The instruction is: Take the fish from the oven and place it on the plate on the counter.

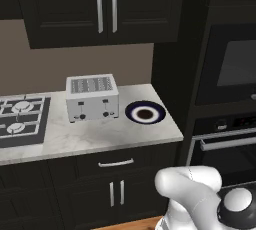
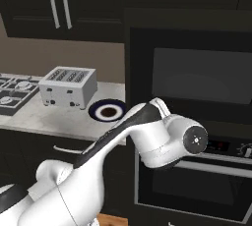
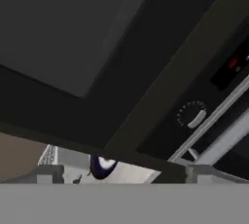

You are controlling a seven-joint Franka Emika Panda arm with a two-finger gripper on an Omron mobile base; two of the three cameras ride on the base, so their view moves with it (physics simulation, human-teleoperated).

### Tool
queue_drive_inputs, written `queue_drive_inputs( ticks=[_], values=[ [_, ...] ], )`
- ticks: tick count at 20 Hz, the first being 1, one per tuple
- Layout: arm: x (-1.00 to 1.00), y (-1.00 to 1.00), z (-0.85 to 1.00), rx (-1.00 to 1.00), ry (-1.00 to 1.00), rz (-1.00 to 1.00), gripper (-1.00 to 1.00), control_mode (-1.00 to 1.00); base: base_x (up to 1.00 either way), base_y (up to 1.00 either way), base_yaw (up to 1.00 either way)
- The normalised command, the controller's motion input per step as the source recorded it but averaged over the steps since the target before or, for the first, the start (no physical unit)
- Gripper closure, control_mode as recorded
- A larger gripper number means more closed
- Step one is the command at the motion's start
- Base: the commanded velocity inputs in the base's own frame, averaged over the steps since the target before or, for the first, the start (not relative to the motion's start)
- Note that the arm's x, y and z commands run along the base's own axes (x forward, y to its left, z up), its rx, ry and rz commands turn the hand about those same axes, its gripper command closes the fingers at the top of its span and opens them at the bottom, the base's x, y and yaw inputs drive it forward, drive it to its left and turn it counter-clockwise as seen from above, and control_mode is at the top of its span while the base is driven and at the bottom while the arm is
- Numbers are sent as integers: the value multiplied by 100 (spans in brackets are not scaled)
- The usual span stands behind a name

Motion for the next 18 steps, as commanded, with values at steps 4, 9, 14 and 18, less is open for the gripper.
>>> queue_drive_inputs(
  ticks=[4, 9, 14, 18],
  values=[
    [-5, -19, -51, 26, -1, -29, -100, -100, 0, 0, 0],
    [-2, -31, -63, 25, 0, -21, -100, -100, 0, 0, 0],
    [-13, -41, -58, 36, -7, -14, -100, -100, 0, 0, 0],
    [-3, -28, -50, 27, -13, -5, -100, -100, 0, 0, 0]
  ],
)
